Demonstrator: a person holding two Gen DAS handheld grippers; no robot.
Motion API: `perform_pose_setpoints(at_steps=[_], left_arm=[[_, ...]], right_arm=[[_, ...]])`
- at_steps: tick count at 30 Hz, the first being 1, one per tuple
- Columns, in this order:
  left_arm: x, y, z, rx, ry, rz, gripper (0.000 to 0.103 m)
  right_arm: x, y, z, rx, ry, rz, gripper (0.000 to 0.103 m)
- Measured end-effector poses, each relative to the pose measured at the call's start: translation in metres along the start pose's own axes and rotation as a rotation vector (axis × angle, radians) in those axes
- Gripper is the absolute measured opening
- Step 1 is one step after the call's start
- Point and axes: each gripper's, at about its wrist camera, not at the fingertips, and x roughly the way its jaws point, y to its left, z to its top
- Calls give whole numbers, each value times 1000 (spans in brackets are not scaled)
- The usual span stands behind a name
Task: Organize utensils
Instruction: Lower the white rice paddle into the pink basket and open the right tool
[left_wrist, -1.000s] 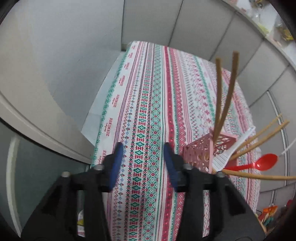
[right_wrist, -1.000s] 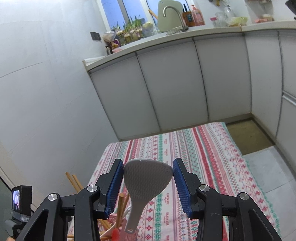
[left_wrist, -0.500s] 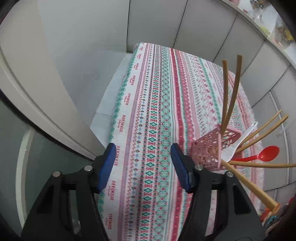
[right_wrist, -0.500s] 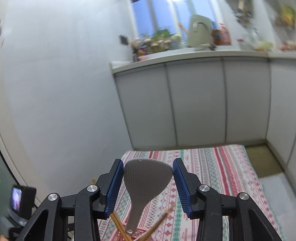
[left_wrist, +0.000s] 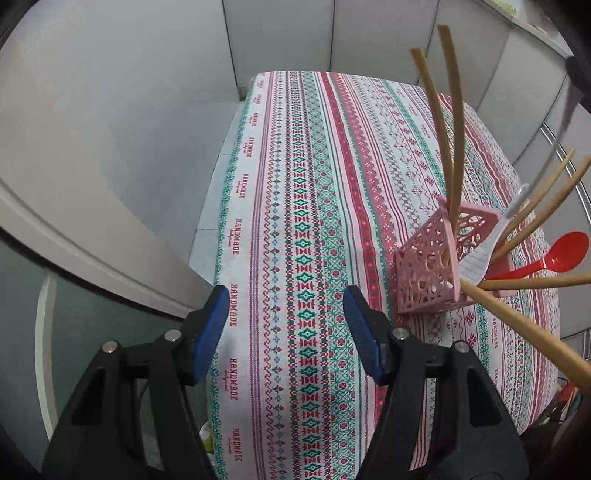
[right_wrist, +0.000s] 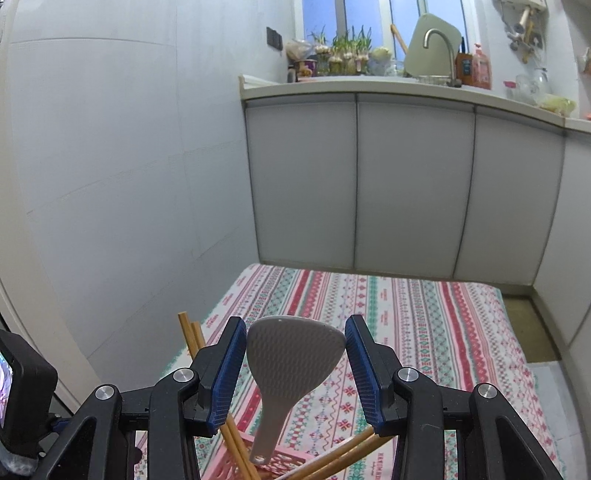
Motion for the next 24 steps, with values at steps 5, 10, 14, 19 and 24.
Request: perform_pose_setpoints(at_steps=[5, 10, 14, 19, 24], left_arm=[[0, -4, 0, 11, -1, 1, 65], [0, -6, -1, 21, 0, 7, 65], [-6, -8, -2, 20, -15, 6, 65], [-14, -11, -4, 18, -39, -3, 69], [-20, -15, -7, 13, -49, -14, 69]], right_arm=[[2, -1, 1, 11, 6, 25, 52], [-2, -3, 2, 25, 11, 38, 53], [-13, -9, 5, 41, 3, 44, 54], [-36, -21, 10, 73, -10, 63, 59], [-60, -46, 9, 108, -11, 38, 59]])
